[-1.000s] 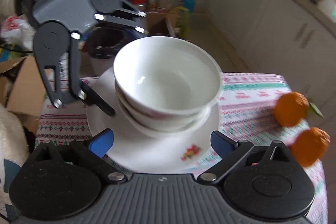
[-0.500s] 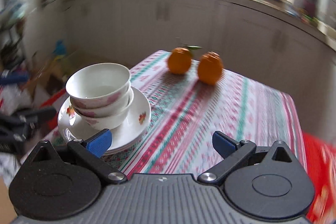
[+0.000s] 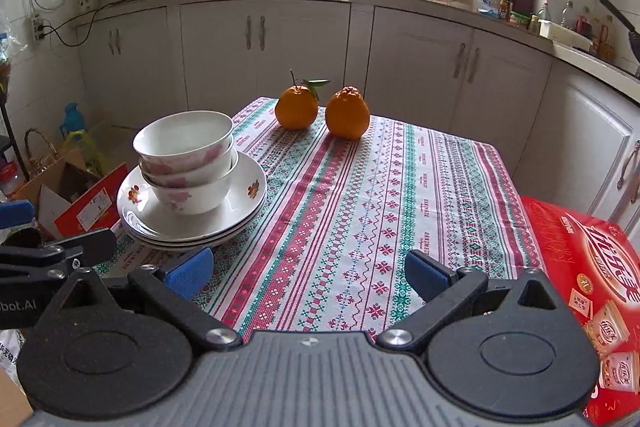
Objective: Organize plates and bowls
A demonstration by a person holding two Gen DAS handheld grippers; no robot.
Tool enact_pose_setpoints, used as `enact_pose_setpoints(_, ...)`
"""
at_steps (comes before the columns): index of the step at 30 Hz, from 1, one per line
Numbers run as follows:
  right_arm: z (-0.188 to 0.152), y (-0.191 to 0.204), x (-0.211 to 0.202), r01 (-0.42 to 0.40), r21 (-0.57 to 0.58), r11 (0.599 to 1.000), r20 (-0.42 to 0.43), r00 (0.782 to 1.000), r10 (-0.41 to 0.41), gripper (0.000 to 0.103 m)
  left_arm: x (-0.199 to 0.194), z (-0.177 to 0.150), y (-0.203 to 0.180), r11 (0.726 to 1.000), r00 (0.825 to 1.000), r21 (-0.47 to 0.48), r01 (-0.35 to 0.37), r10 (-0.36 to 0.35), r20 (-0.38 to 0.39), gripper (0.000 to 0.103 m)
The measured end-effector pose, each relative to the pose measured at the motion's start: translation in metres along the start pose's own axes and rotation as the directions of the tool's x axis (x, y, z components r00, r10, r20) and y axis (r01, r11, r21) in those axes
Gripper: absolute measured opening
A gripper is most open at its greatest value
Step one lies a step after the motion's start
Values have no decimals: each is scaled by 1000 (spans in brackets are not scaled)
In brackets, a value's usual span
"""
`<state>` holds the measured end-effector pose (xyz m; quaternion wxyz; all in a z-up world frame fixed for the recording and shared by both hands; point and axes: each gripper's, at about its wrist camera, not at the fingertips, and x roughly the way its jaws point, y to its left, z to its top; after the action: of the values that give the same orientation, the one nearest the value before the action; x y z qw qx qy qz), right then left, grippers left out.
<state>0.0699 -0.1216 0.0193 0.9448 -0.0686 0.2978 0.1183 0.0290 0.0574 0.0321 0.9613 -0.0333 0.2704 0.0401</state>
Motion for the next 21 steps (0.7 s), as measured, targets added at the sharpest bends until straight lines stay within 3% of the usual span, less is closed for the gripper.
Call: enact_pose_setpoints(21, 1, 3, -12, 48, 7, 999, 59, 997, -49, 103, -10, 4, -6, 1000, 999, 0, -30, 30, 30, 102)
